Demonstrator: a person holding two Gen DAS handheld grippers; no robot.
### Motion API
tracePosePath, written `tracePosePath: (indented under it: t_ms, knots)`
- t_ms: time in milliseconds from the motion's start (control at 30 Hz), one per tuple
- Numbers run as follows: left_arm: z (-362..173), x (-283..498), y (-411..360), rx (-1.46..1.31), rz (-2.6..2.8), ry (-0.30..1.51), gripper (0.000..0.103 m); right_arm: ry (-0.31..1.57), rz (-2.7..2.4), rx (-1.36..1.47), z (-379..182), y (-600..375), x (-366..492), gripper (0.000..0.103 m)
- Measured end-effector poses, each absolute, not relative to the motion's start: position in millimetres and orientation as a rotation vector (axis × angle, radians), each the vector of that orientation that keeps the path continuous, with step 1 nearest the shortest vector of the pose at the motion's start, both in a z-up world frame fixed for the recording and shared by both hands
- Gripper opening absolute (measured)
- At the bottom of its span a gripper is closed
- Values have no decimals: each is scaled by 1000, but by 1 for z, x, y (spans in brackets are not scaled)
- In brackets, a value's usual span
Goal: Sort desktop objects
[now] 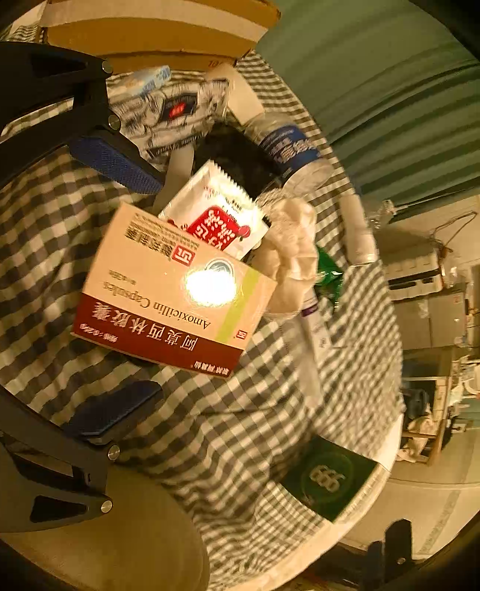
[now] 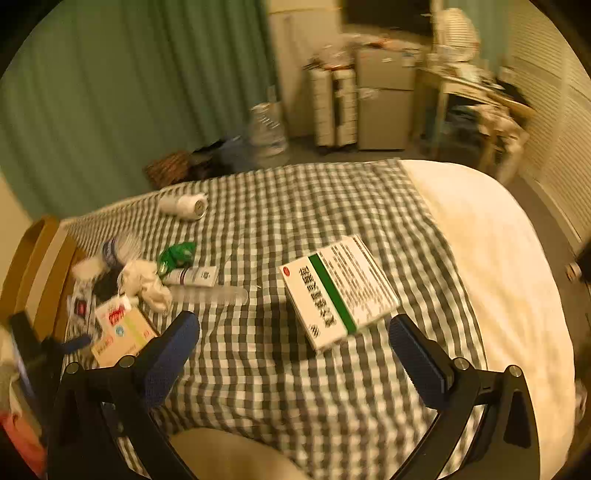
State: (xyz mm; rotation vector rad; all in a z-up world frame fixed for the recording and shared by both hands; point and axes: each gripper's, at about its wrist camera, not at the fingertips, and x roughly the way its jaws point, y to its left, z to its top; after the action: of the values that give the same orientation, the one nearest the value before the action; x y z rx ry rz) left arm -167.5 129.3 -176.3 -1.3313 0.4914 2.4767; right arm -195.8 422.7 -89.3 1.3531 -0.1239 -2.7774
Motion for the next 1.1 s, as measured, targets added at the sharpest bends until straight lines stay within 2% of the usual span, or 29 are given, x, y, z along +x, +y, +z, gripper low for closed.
tracePosePath:
  t_ms: [167,233,267,400,433,467,500,633,767,933,1100]
  knots:
    - [-191,-181,137,-1363,2444,508,102,213,-2656,1459,-108,425,-229,103]
    - [-195,-186,140,-1376,2431,529,93,325,-2600,1501,-122,422,-241,103]
    - [-196,-187,141,-1377,2426,539,93,346,-2584,1516,-128,423,-244,103]
    - [-196,-189,142,-1375,2414,556,91,338,-2504,1587,-152,428,-259,102]
    - [-194,-188,142,-1382,2409,556,91,360,-2499,1608,-158,426,-261,99]
    - [-193,-189,140,-1387,2407,547,90,382,-2499,1619,-162,425,-260,82]
    - [-190,-188,139,-1391,2408,531,90,407,-2506,1630,-165,423,-259,80]
    - [-172,-186,130,-1400,2434,445,90,356,-2545,1629,-154,425,-246,79]
    - [-144,-174,123,-1352,2488,462,90,310,-2621,1598,-127,425,-231,79]
    - [-98,-157,117,-1227,2620,516,90,322,-2672,1456,-74,409,-198,79]
    - [-57,-142,98,-1125,2695,426,90,368,-2697,1330,-29,376,-163,79]
